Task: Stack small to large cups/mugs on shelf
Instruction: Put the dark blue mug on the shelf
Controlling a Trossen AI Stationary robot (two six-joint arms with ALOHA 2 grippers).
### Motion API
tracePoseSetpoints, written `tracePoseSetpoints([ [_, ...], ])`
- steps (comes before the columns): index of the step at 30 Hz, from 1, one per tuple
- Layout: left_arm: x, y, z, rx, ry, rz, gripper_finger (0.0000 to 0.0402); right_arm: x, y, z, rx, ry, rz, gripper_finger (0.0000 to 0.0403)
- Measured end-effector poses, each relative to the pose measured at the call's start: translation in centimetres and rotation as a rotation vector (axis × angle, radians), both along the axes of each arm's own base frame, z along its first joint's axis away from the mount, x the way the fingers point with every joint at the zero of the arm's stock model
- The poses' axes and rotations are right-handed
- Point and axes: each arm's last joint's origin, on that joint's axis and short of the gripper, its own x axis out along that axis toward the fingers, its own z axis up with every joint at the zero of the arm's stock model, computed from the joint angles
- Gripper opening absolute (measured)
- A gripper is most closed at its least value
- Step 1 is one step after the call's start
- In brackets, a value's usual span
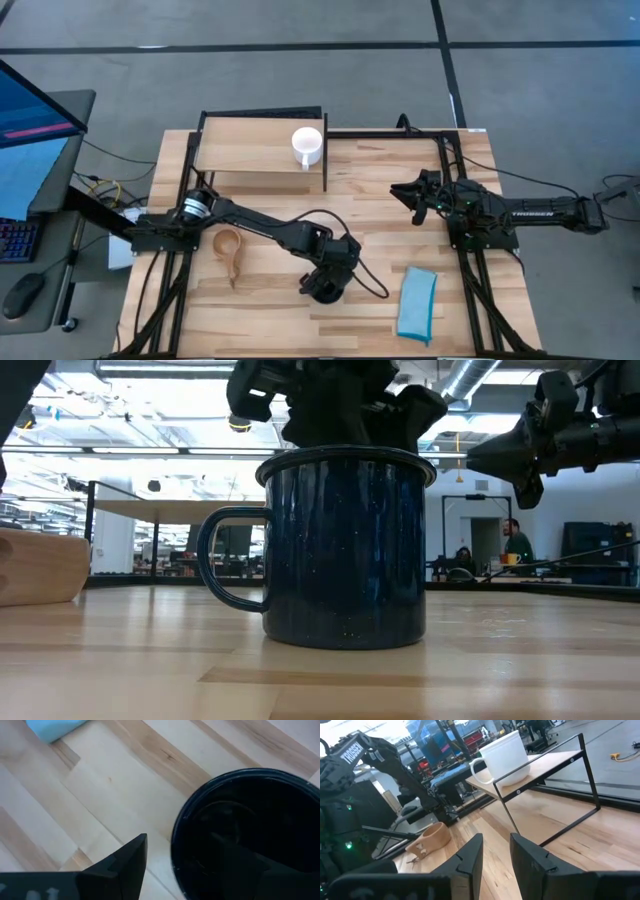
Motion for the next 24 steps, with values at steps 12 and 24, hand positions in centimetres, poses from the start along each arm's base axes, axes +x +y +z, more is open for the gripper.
tracePoseSetpoints([
  [12,0.0,0.2,-0.1,0.003,0.010,-0.009,0.0134,0.0,0.0,0.0,0.000,-0.002,0.000,0.0118],
  [24,0.4,0.2,-1.7,-0.051,0.068,0.018,0.0126,0.0,0.0,0.1,-0.001,-0.007,0.000,0.0118],
])
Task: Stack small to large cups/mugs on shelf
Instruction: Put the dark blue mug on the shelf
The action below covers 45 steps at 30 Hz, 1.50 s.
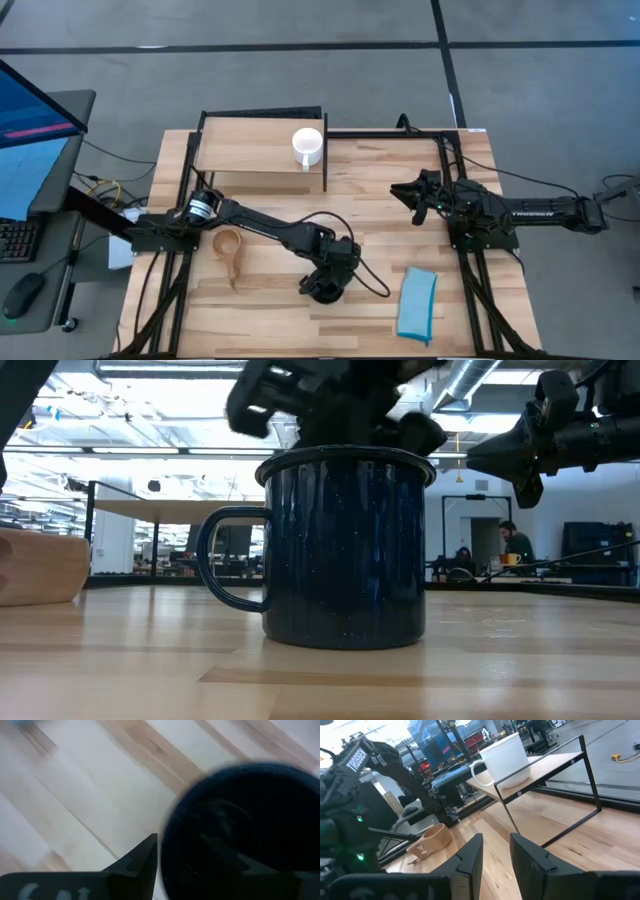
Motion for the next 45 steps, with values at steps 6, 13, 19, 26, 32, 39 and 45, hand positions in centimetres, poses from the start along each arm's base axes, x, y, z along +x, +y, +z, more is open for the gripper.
tracePoseSetpoints([
  [6,0.2,0.5,0.1,-0.015,-0.004,0.010,0.0126,0.0,0.0,0.0,0.000,0.004,0.000,0.0118],
  [13,0.3,0.6,-0.3,-0.035,0.006,0.006,0.0125,0.0,0.0,-0.1,0.001,0.007,0.000,0.0118],
  [19,0.5,1.3,-0.9,-0.058,0.041,0.038,0.0125,0.0,0.0,-0.1,0.001,0.007,0.000,0.0118],
  [26,0.5,2.1,-1.2,-0.088,0.085,0.100,0.0102,0.0,0.0,-0.1,0.001,0.007,0.000,0.0118],
  [32,0.5,2.6,-1.3,-0.094,0.101,0.128,0.0019,0.0,0.0,-0.1,0.001,0.007,0.000,0.0118],
  [39,0.5,3.4,-1.2,-0.103,0.135,0.239,0.0010,0.0,0.0,-0.1,0.001,0.007,0.000,0.0118],
  [45,0.5,5.3,-1.3,-0.130,0.187,0.422,0.0006,0.0,0.0,-0.1,0.001,0.007,0.000,0.0118],
])
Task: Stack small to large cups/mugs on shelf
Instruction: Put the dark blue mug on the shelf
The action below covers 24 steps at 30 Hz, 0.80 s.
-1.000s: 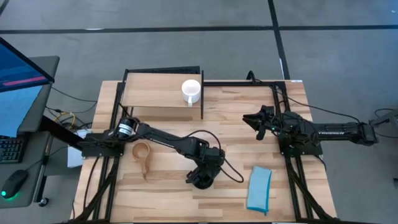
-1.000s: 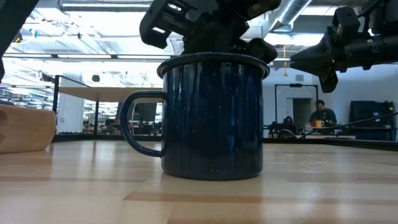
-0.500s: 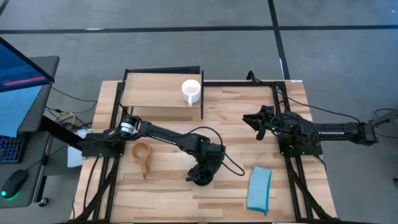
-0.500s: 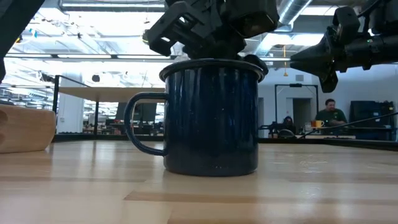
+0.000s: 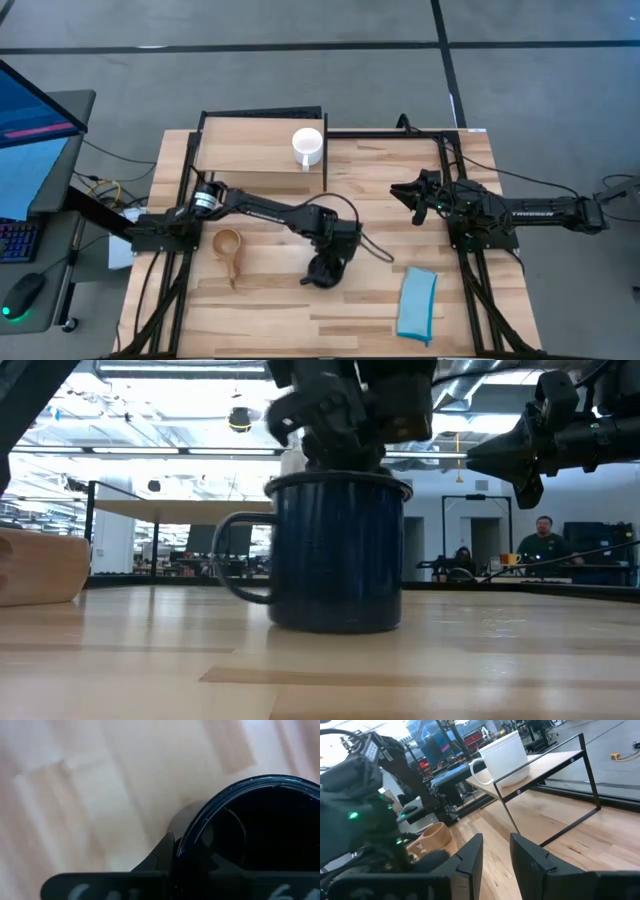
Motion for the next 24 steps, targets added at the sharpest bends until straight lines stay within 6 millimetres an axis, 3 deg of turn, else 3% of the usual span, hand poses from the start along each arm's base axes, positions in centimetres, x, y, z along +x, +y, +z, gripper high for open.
tracePoseSetpoints([
  [7,-0.2,2.8,0.1,-0.027,0.071,0.177,0.0005,0.0,0.0,0.0,0.000,0.000,0.011,0.0118],
  [12,-1.1,4.6,1.4,0.027,0.091,0.256,0.0005,0.0,0.1,-0.1,0.002,0.007,0.022,0.0118],
  [19,-3.1,6.8,7.8,0.003,-0.056,0.365,0.0005,0.0,0.1,-0.4,0.007,0.038,0.022,0.0118],
  [24,-5.9,8.3,12.1,0.088,-0.118,0.467,0.0005,0.0,0.1,-0.5,0.009,0.052,0.022,0.0118],
])
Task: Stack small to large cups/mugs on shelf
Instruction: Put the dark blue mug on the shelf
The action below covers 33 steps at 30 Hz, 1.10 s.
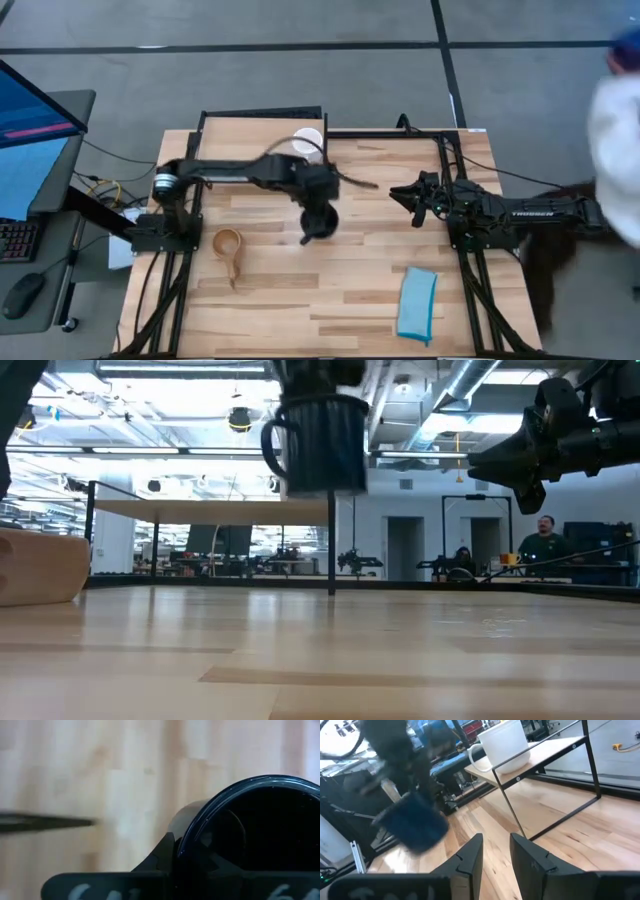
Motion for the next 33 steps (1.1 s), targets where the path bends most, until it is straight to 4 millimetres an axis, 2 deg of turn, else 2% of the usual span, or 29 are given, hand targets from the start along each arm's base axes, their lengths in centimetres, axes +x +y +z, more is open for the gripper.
tracePoseSetpoints([
  [9,-6.5,3.4,6.7,0.080,-0.090,0.283,0.0005,0.0,0.0,0.0,0.000,-0.001,0.000,0.0118],
  [13,-8.8,4.7,8.4,0.090,-0.129,0.393,0.0005,0.0,0.0,0.0,0.000,0.000,0.000,0.0118],
  [19,-11.1,6.3,9.1,0.092,-0.088,0.476,0.0005,0.0,0.0,0.0,0.000,0.000,0.000,0.0118],
  [27,-12.8,9.0,9.6,0.066,-0.096,0.567,0.0005,0.0,0.0,-0.1,0.001,0.009,0.000,0.0118],
  [33,-14.0,10.5,9.7,-0.004,-0.102,0.572,0.0005,0.0,0.0,-0.3,0.005,0.029,0.013,0.0118],
])
